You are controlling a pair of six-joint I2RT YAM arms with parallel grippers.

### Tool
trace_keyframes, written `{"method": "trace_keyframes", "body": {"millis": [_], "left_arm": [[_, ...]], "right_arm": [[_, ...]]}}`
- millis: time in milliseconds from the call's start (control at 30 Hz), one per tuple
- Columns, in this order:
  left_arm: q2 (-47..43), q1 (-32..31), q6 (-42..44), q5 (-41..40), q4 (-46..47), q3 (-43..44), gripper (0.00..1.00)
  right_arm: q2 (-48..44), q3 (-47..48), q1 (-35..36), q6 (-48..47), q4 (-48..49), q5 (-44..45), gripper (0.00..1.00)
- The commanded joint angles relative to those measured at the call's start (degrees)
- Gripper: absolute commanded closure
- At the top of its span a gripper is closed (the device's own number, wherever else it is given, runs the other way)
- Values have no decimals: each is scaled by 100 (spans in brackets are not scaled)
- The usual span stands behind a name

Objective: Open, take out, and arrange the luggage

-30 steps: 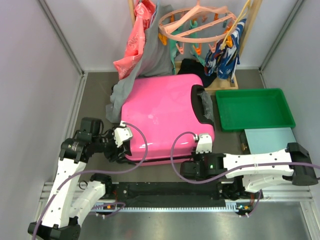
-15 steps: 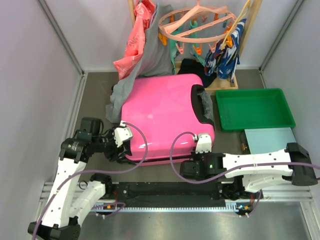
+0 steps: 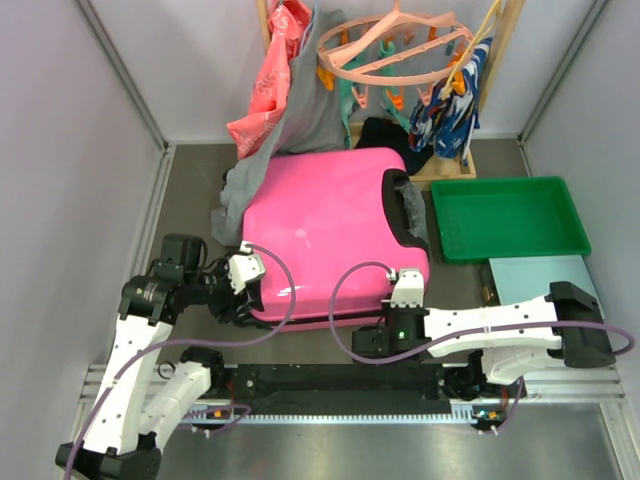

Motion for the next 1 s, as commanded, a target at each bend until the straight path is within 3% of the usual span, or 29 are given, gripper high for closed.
{"method": "trace_keyframes", "body": {"millis": [0, 233, 467, 733, 967], "left_arm": [[-11, 130, -284, 68, 1009, 458, 100], [-20, 130, -240, 86, 974, 476, 100], [-20, 130, -240, 68, 957, 502, 100], [-3, 130, -214, 95, 913, 537, 100], [15, 130, -214, 103, 904, 590, 100]], "right_arm": [[39, 216, 82, 622, -692, 386, 74], [-295, -30, 91, 903, -832, 360, 76], [-461, -206, 82, 367, -227, 378, 77], [-629, -557, 82, 586, -200, 368, 81], [-883, -794, 38, -88, 405, 623, 81]]}}
